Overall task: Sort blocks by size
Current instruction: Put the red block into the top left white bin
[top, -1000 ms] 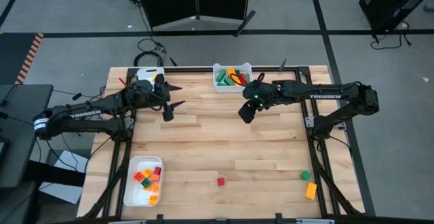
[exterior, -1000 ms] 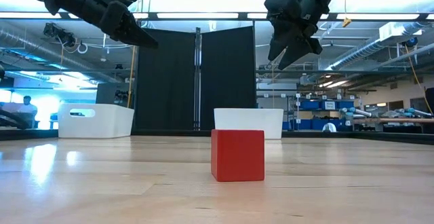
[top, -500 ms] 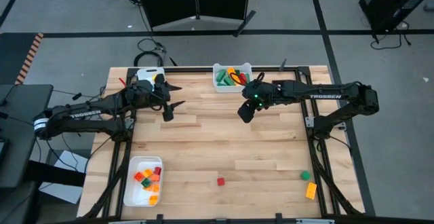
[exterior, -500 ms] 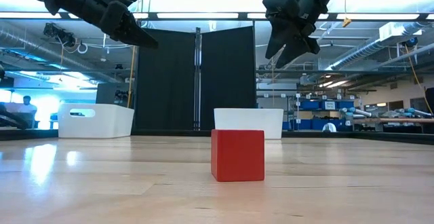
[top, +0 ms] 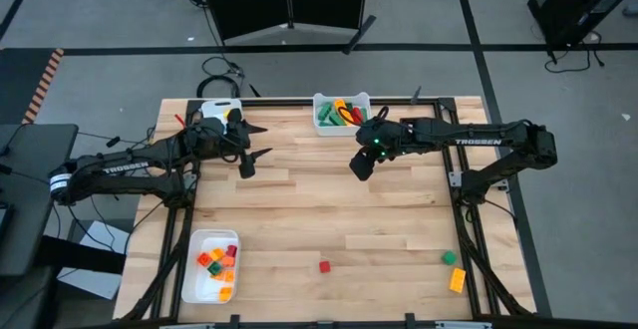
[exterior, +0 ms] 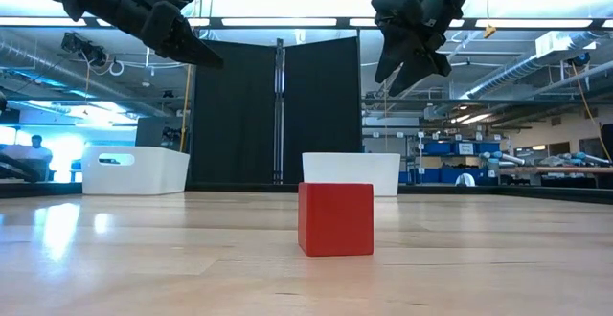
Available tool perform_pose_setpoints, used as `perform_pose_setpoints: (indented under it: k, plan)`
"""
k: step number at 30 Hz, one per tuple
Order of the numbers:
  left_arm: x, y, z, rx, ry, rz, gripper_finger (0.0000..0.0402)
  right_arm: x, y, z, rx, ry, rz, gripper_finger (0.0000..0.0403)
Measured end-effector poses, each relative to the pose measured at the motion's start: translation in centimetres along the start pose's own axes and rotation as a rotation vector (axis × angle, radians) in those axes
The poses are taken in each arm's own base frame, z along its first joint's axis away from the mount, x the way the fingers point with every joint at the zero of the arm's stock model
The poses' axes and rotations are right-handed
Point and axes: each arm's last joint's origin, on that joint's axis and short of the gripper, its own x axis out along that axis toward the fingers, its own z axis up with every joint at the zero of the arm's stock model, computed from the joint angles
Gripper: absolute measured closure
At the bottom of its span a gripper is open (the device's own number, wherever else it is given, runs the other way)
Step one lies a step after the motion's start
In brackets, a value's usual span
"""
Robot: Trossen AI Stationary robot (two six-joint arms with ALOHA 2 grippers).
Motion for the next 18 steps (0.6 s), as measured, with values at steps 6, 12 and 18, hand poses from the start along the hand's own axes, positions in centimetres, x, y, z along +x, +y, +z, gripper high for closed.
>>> perform_pose_setpoints:
  k: [6, 12, 18]
  plan:
    - [0.00, 0.00, 0.00, 0.000, 0.000, 0.000, 0.0127, 0.00, 0.01, 0.00, -0.004, 0.000, 0.000, 0.0177]
    - [0.00, 0.01, 0.00, 0.000, 0.000, 0.000, 0.0127, 0.00, 0.01, 0.00, -0.011, 0.000, 0.000, 0.0178]
    - [0.00, 0.01, -0.01, 0.000, 0.000, 0.000, 0.0127, 0.00, 0.07, 0.09, -0.013, -0.007, 0.011, 0.0176]
